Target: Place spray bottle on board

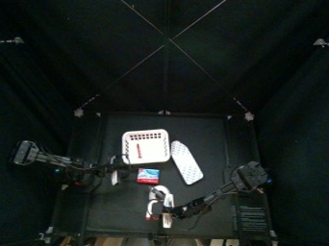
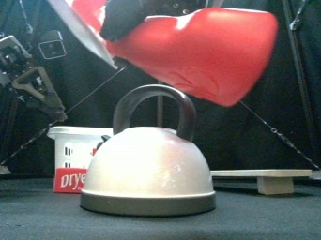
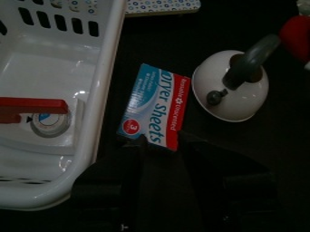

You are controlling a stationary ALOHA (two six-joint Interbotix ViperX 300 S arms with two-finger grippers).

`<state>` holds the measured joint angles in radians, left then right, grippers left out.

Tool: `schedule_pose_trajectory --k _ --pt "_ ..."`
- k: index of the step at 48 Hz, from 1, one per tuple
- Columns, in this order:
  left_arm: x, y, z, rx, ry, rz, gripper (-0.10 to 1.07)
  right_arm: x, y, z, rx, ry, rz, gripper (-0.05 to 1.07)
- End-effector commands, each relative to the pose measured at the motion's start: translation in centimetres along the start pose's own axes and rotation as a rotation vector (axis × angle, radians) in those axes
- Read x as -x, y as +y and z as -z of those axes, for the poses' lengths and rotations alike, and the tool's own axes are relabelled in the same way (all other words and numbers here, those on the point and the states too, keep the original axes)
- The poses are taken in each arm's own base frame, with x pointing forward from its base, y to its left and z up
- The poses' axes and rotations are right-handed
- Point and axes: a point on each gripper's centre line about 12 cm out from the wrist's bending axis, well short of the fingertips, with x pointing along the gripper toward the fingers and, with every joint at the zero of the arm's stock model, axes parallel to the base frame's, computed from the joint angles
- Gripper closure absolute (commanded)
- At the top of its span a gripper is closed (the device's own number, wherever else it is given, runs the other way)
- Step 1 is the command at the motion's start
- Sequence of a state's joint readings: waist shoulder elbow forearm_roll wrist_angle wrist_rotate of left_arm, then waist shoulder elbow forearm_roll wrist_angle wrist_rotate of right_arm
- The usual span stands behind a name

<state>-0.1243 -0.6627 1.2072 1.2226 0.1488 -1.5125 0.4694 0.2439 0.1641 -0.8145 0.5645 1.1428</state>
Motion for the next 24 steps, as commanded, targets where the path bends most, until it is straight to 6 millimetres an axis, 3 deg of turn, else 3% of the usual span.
schedule_pose_trajectory --k 1,12,24 --pt "0.0 -0.2 -0.4 0.003 -0.009 0.006 0.22 2.9 -1.1 -2.1 -0.012 -0.121 0.011 0.38" --pt "0.0 -0.1 -0.4 0.004 -0.009 0.004 0.22 5.5 -4.0 -1.6 -0.072 -0.258 0.097 0.38" --pt "0.0 0.0 -0.3 0.005 -0.007 0.001 0.22 7.7 -9.2 1.5 -0.19 -0.402 0.279 0.38"
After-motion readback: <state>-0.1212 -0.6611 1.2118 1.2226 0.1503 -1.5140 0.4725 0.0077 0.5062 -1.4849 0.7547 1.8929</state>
